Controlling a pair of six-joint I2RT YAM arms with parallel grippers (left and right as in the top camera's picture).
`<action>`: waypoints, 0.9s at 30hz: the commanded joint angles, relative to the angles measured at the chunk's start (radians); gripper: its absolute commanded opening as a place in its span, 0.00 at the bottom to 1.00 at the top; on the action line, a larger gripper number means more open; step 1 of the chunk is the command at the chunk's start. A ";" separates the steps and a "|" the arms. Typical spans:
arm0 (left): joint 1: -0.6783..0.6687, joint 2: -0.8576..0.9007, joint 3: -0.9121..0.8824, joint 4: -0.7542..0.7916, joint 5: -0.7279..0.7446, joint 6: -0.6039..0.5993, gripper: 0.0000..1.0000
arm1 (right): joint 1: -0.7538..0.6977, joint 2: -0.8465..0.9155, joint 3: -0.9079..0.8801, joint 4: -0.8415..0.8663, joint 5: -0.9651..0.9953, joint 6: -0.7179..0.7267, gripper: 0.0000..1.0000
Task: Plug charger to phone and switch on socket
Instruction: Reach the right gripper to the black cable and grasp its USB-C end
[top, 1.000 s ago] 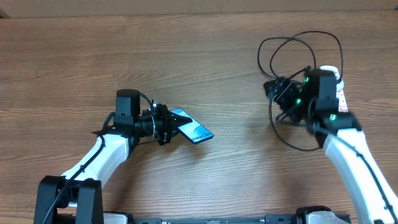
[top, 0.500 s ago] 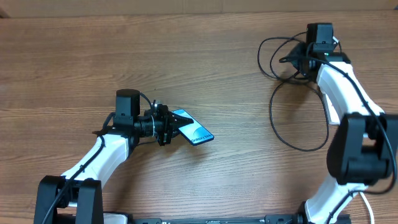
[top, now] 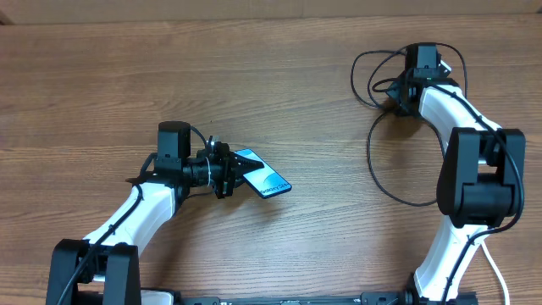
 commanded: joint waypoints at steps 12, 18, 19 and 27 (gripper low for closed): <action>-0.002 0.003 0.013 0.006 0.031 0.016 0.04 | 0.005 0.031 0.006 -0.005 -0.059 0.019 0.29; -0.002 0.003 0.013 0.005 0.041 0.014 0.04 | 0.005 0.031 0.006 -0.016 -0.056 0.011 0.21; -0.002 0.003 0.013 0.005 0.041 0.014 0.04 | 0.005 0.031 0.013 -0.013 -0.056 0.000 0.20; -0.002 0.003 0.013 0.008 0.038 0.014 0.04 | 0.005 -0.045 0.111 -0.078 -0.065 -0.047 0.04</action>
